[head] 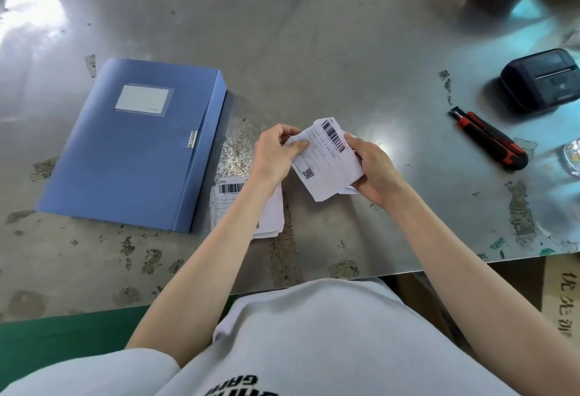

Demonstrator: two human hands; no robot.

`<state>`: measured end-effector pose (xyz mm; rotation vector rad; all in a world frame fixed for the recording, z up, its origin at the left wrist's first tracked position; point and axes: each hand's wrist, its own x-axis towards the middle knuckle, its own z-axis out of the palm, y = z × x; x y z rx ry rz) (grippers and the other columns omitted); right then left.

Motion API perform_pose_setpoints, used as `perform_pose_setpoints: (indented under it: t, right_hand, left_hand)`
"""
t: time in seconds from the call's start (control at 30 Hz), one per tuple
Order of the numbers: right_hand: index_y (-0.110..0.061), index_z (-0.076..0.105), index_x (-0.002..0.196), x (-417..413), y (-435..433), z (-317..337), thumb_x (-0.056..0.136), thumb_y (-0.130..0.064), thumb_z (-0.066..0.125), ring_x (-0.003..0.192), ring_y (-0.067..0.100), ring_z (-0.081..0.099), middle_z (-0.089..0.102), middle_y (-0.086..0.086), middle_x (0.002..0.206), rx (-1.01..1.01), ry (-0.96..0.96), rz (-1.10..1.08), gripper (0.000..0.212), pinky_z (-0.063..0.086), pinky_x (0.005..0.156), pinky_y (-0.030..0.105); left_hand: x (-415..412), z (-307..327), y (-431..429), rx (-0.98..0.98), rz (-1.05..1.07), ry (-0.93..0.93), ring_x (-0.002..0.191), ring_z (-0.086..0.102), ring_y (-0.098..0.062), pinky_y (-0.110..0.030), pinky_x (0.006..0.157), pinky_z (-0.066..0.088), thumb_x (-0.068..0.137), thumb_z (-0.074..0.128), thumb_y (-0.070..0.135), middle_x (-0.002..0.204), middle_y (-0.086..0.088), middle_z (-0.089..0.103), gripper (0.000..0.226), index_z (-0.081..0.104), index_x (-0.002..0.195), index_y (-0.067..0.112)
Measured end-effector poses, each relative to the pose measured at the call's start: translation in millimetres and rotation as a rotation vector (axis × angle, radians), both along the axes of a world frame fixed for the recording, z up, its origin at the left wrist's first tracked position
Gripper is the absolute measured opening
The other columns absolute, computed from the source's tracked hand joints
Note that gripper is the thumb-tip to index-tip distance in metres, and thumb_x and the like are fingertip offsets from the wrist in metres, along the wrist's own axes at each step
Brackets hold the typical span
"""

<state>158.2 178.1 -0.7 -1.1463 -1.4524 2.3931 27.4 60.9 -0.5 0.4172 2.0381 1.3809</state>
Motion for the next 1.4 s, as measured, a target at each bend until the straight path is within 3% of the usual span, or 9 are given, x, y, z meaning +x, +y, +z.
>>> perform_pose_setpoints:
  t: [0.17,0.43,0.6,0.73,0.93,1.13,1.27,1.33,1.4]
  right_hand:
    - [-0.011,0.068,0.085,-1.1,-2.2,-2.8,0.098,-0.009,0.047,0.064,0.017,0.059,0.069,0.004,0.075,0.152,-0.044,-0.014,0.025,0.046,0.059,0.028]
    - [-0.017,0.061,0.072,0.7,18.9,5.1,0.086,-0.005,0.062,0.058,0.012,0.062,0.069,-0.003,0.067,0.204,0.004,-0.365,0.018,0.052,0.058,0.027]
    - [-0.018,0.064,0.065,-2.4,24.1,12.9,0.079,0.000,0.065,0.063,0.017,0.062,0.069,-0.001,0.068,0.163,0.064,-0.463,0.023,0.051,0.066,0.031]
    - [-0.017,0.059,0.065,-10.7,14.7,10.4,0.075,-0.001,0.071,0.067,0.022,0.060,0.066,0.003,0.071,0.156,-0.076,-0.387,0.021,0.051,0.072,0.040]
    - [-0.012,0.053,0.072,-21.3,-6.9,7.9,0.082,0.000,0.067,0.068,0.022,0.060,0.063,0.007,0.075,0.096,-0.167,-0.380,0.021,0.056,0.068,0.037]
    - [-0.010,0.048,0.074,-33.6,-23.6,16.3,0.084,0.003,0.063,0.078,0.023,0.063,0.064,0.008,0.081,-0.052,-0.109,-0.503,0.023,0.055,0.079,0.045]
    - [-0.013,0.049,0.073,-34.2,-28.6,16.3,0.084,-0.006,0.065,0.075,0.020,0.061,0.064,0.006,0.080,0.103,-0.103,-0.387,0.021,0.055,0.070,0.035]
    - [-0.015,0.052,0.075,-31.4,-23.9,11.0,0.085,-0.014,0.065,0.071,0.015,0.057,0.062,0.001,0.078,0.299,-0.148,-0.368,0.017,0.049,0.064,0.024]
    - [-0.016,0.056,0.084,-26.1,-13.5,2.7,0.085,-0.016,0.063,0.080,0.015,0.055,0.060,-0.003,0.084,0.541,-0.244,-0.332,0.007,0.043,0.072,0.026]
  left_hand:
    - [-2.0,-6.3,-8.8,-0.012,0.063,0.001,0.096,0.065,-0.027,-0.041,0.085,0.053,0.087,0.068,0.016,0.099,-0.010,0.070,0.012,0.057,0.084,0.020]
    - [-15.2,-13.6,-22.9,-0.135,0.267,0.100,0.090,0.058,-0.016,-0.022,0.065,0.046,0.090,0.059,0.014,0.099,0.000,0.062,0.010,0.054,0.097,0.018]
    - [-8.9,-9.5,-16.8,-0.065,0.346,0.079,0.095,0.062,-0.023,-0.030,0.068,0.050,0.088,0.054,0.008,0.103,-0.008,0.064,0.015,0.049,0.099,0.017]
    - [6.8,-1.7,-6.9,0.096,0.346,0.006,0.090,0.062,-0.016,-0.037,0.077,0.053,0.088,0.053,0.006,0.099,-0.001,0.062,0.021,0.049,0.105,0.017]
    - [30.2,6.7,2.3,0.262,0.348,-0.173,0.110,0.058,-0.029,-0.060,0.093,0.048,0.099,0.040,0.014,0.118,-0.013,0.059,0.014,0.049,0.107,0.022]
    - [42.5,7.6,1.4,0.366,0.300,-0.230,0.105,0.061,-0.024,-0.058,0.089,0.051,0.098,0.051,0.015,0.114,-0.011,0.059,0.010,0.048,0.108,0.016]
    - [41.3,4.4,-2.9,0.301,0.310,-0.187,0.106,0.062,-0.032,-0.057,0.088,0.052,0.094,0.051,0.008,0.115,-0.018,0.062,0.013,0.052,0.106,0.012]
    - [37.9,1.4,-6.5,0.262,0.354,-0.174,0.104,0.063,-0.029,-0.055,0.088,0.052,0.095,0.049,0.008,0.113,-0.016,0.063,0.012,0.052,0.105,0.013]
    - [33.1,-1.4,-11.6,0.241,0.397,-0.167,0.103,0.063,-0.029,-0.054,0.089,0.052,0.095,0.049,0.007,0.111,-0.014,0.064,0.011,0.052,0.102,0.014]
